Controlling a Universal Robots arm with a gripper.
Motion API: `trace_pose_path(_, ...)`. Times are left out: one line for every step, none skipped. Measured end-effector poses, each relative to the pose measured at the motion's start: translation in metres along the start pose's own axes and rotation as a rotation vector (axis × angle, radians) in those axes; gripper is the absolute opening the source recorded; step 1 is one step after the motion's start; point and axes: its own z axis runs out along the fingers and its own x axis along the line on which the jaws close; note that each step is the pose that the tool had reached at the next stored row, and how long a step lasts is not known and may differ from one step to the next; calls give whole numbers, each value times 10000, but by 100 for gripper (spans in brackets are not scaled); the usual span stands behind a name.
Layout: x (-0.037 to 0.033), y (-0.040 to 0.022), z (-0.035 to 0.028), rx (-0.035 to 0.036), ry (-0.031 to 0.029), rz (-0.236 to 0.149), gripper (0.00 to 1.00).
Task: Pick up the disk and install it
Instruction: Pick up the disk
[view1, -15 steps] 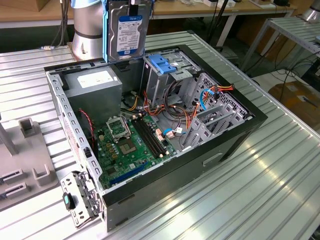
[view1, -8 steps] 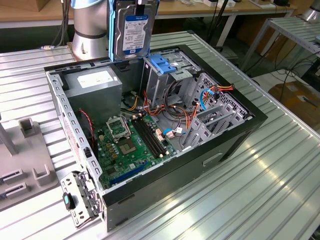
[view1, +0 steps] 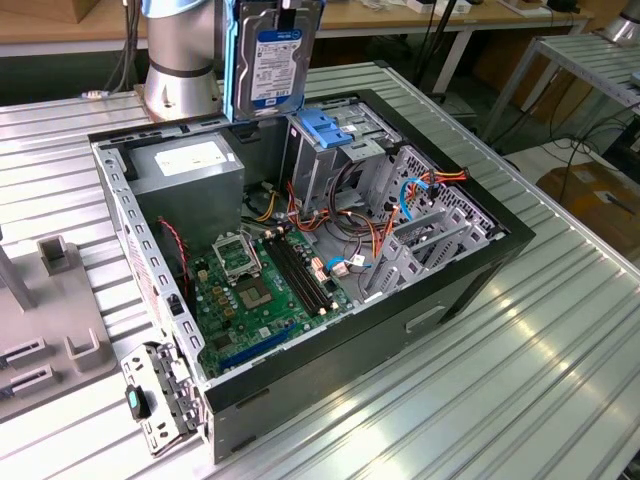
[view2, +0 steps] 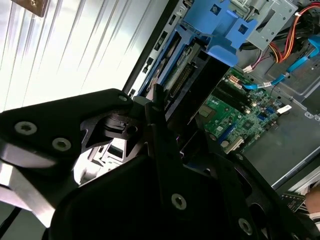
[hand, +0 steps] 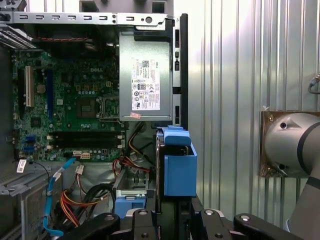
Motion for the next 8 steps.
trace_pose_path(0,-22,0,0,1,0,35)
trace_pose_path(-1,-56,1,0,0,-1,35)
trace_pose_path(-1,-59,1,0,1,1,35)
trace_pose_path(0,-60,1,0,0,0,35)
trace_pose_path(0,-61,1,0,0,0,35)
trace_pose_path(0,-63,1,0,0,0,35)
trace_pose_path(0,-63,1,0,0,0,35)
trace_pose_path(0,-63,1,0,0,0,35)
